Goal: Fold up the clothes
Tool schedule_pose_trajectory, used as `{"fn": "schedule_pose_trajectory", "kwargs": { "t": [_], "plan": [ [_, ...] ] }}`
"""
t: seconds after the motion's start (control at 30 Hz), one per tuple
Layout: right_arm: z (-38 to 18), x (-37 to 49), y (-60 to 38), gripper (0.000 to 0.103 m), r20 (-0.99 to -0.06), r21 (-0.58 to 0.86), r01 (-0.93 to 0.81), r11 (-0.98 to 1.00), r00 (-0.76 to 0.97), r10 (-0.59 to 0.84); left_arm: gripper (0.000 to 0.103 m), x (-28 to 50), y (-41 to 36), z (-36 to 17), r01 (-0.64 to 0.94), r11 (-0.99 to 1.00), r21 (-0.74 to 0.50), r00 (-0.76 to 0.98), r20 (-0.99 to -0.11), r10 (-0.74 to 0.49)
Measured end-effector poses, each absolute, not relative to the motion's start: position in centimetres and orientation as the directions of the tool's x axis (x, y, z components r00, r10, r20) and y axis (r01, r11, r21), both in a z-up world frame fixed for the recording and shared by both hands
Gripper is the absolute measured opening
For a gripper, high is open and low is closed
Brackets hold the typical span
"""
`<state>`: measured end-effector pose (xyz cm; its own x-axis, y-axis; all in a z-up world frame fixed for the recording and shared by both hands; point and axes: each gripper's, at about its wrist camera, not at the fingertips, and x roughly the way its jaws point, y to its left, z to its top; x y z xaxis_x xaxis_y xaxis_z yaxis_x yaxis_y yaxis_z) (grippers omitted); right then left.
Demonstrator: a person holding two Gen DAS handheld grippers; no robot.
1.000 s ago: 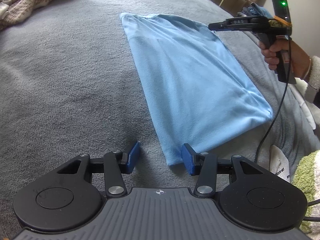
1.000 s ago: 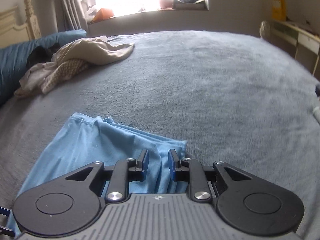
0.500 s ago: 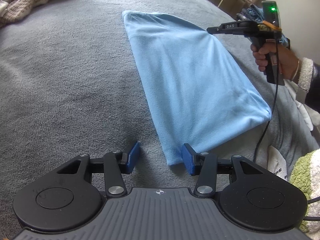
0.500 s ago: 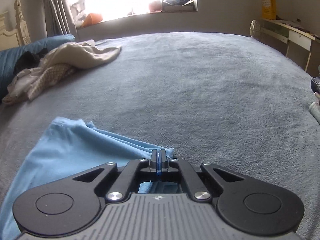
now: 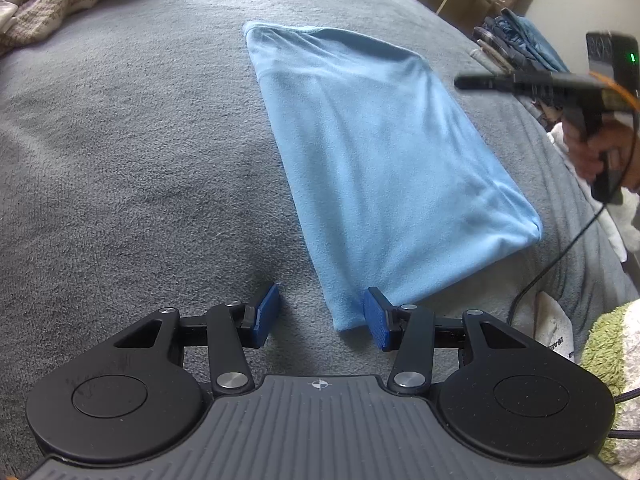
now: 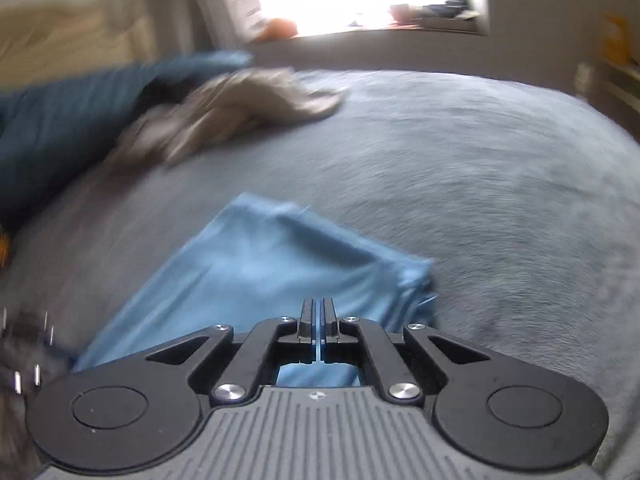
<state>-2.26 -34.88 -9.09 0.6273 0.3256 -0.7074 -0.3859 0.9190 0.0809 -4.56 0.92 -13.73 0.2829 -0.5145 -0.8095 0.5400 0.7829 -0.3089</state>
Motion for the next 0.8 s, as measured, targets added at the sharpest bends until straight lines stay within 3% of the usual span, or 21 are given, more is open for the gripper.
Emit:
{"fn": "schedule_pose_trajectory", "kwargs": {
  "t": [0.1,0.17,0.27,0.43,0.63,0.8],
  "plan": [
    [-11.8,-3.0,-34.6,0.002,-0.788,-0.118,-0.356,0.927,0.602,0.131,0.047,-4.6,0.7,-13.8,0.536,0.786,-0.308,0.287,-0.810,-0.512],
    [-12.4,-3.6,-36.3,0.001,-0.791,-0.156,-0.265,0.952,0.611,0.041,0.047,-4.6,0.5,-13.8,0.537,0.787,-0.304,0.289,-0.810,-0.510],
    [-10.4,-5.0,-37.7,0.002,-0.749,-0.082,-0.199,0.977,0.658,0.071,0.047,-4.7,0.4,-13.7,0.540,0.787,-0.299,0.292,-0.810,-0.508],
    [-9.3,-7.4,-34.1,0.002,-0.731,-0.021,-0.386,0.922,0.635,0.250,0.047,-4.7,0.5,-13.6,0.534,0.790,-0.302,0.291,-0.811,-0.507],
    [-12.2,-8.6,-35.8,0.002,-0.813,-0.123,-0.310,0.943,0.577,0.083,0.047,-4.8,0.2,-13.6,0.541,0.790,-0.288,0.292,-0.817,-0.498],
    [-8.8,-10.6,-35.3,0.003,-0.752,-0.013,-0.351,0.936,0.620,0.222,0.047,-4.7,0.2,-13.7,0.541,0.791,-0.287,0.291,-0.818,-0.496]
  ]
}}
